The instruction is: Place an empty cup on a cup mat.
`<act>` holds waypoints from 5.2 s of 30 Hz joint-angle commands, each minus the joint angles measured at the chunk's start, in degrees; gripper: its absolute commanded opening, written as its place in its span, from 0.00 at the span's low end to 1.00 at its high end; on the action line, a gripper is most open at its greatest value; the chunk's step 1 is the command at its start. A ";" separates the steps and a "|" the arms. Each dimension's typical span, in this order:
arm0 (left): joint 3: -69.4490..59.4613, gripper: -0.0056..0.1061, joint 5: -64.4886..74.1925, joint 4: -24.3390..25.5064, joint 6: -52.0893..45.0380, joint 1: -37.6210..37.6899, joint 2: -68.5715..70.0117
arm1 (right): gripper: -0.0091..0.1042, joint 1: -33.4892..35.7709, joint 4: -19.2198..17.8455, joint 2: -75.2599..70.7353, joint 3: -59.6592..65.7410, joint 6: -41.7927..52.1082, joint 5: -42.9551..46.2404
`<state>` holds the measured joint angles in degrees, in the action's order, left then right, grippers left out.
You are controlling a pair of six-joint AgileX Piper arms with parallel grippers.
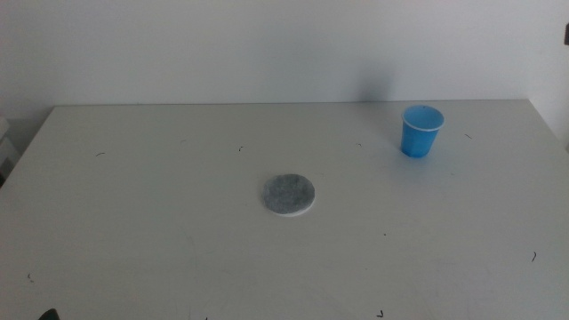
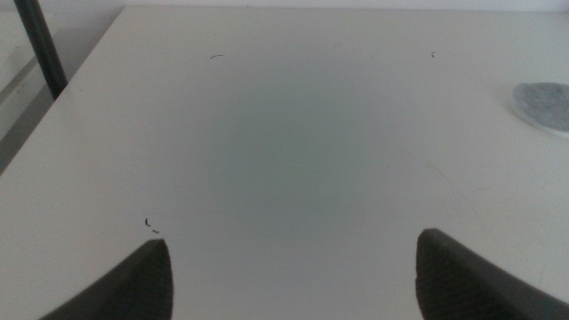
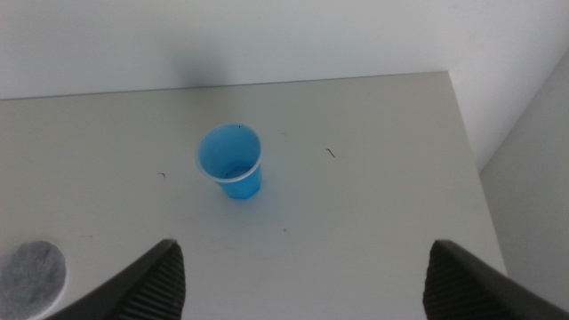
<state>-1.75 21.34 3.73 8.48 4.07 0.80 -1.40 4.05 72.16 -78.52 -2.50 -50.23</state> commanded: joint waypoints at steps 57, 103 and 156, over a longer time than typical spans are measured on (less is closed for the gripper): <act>0.34 0.99 -3.84 0.02 0.62 -0.06 0.24 | 0.35 3.41 4.37 64.80 -58.23 -1.62 -16.18; 0.34 0.99 -3.84 0.02 0.62 -0.06 0.24 | 0.07 29.22 -1.20 43.39 -58.42 -14.41 -23.82; 0.34 0.99 -3.84 0.02 0.62 -0.06 0.24 | 0.38 33.98 -4.05 62.25 -58.42 -13.67 -23.88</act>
<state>-1.75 21.34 3.73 8.48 4.07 0.80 32.85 0.49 138.85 -135.21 -16.88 -71.25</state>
